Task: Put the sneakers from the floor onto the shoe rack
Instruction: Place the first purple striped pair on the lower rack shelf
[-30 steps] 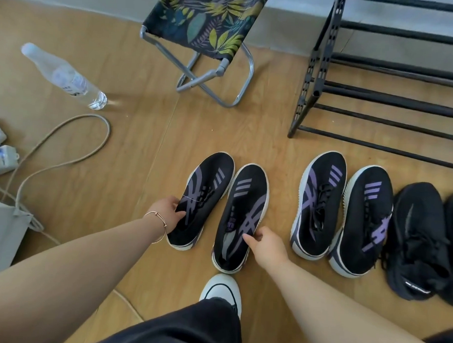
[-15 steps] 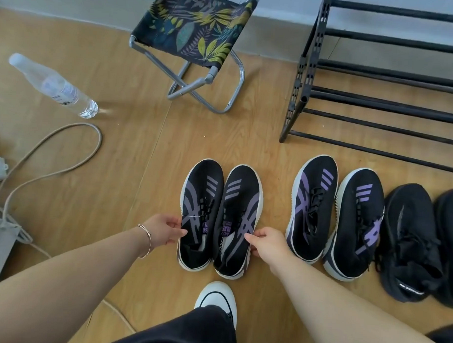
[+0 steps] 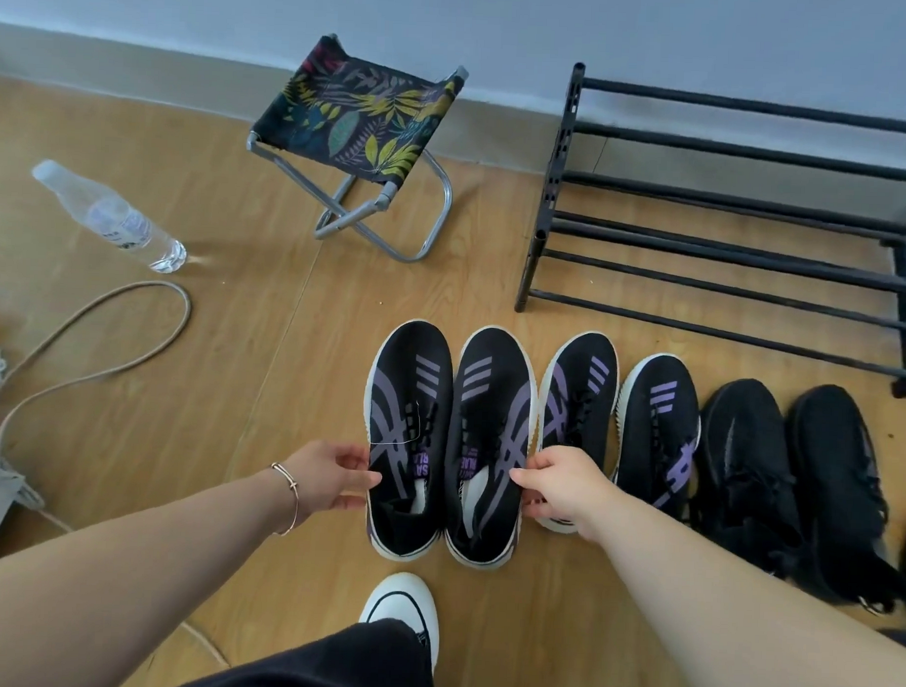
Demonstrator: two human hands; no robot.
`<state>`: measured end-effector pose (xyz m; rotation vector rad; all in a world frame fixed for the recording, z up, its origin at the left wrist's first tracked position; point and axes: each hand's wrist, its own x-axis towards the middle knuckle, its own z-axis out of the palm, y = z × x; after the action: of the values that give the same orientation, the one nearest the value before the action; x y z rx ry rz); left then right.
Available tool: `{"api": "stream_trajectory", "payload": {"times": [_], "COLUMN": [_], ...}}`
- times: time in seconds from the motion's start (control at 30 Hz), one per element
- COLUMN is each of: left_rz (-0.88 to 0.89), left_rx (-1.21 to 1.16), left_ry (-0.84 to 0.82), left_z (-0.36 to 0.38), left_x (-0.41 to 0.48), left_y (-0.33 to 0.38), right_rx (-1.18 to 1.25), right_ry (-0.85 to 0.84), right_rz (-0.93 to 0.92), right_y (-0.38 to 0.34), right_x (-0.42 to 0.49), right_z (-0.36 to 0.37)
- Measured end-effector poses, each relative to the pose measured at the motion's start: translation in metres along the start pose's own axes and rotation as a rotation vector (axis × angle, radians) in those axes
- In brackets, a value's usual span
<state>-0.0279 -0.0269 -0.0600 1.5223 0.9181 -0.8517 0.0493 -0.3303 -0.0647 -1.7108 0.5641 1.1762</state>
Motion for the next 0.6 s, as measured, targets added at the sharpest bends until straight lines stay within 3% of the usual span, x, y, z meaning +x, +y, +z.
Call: {"api": "stream_trajectory", "payload": {"times": [0.27,0.6], "left_rz": [0.09,0.139], "left_rx": [0.124,0.231], "left_ry": [-0.052,-0.119], "left_z": [0.042,0.157], "left_x": [-0.03,-0.016], "left_y": [0.069,0.125], "right_rx": [-0.009,-0.063], "right_ry": [-0.028,0.039], "right_rz": [-0.029,-0.107], "right_y": [-0.032,-0.02], "right_x": [-0.046,-0.05], "right_z": [-0.069,-0.194]}}
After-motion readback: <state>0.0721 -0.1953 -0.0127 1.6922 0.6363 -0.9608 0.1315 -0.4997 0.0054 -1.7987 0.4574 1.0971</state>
